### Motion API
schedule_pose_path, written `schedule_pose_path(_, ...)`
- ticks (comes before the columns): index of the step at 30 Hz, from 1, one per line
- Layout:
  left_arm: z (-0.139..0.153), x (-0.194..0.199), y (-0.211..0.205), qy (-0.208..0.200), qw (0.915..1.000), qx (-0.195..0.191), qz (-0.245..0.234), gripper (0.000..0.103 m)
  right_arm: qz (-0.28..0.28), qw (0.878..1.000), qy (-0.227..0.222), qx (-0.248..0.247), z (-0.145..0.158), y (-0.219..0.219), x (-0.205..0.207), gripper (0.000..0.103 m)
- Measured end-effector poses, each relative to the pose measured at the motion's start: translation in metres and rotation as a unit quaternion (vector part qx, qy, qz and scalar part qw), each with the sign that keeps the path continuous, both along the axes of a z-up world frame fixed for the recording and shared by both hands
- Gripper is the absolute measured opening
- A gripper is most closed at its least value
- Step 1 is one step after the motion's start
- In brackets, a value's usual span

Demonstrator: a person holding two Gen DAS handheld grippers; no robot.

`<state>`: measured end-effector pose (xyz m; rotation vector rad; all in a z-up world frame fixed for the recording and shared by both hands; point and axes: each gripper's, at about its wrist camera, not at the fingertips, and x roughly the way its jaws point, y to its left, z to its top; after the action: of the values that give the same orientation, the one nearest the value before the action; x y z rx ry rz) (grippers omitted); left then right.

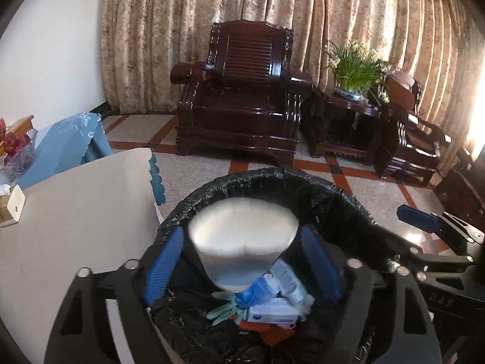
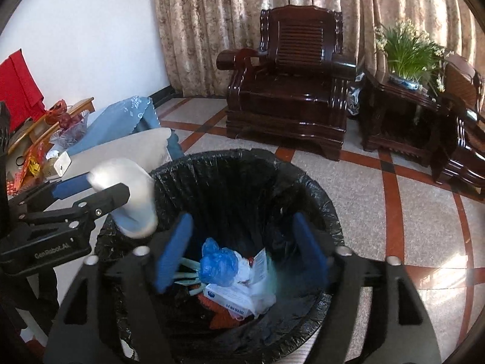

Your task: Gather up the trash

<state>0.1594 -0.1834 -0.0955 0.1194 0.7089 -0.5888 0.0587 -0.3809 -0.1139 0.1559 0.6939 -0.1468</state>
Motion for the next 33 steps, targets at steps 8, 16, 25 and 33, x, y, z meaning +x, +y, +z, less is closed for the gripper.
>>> schedule_pose_path(8, 0.023, -0.008, 0.024, -0.025, 0.9995, -0.011, 0.018, 0.084, 0.004, 1.000, -0.027, 0.003, 0.025, 0.004, -0.009, 0.090)
schedule_pose_path(16, 0.054, -0.024, 0.071, -0.046, 0.9969, -0.021, 0.060, 0.088, 0.037, 0.997, -0.057, 0.020, 0.059, 0.024, -0.021, 0.096)
schedule_pose_path(25, 0.084, -0.064, 0.119, -0.063, 0.9930, -0.014, 0.098, 0.095, 0.095, 0.991, -0.070, 0.059, 0.093, 0.066, -0.030, 0.098)
schedule_pose_path(33, 0.102, -0.093, 0.147, -0.081, 0.9877, -0.007, 0.133, 0.097, 0.126, 0.988, -0.082, 0.025, 0.117, 0.104, -0.042, 0.098)
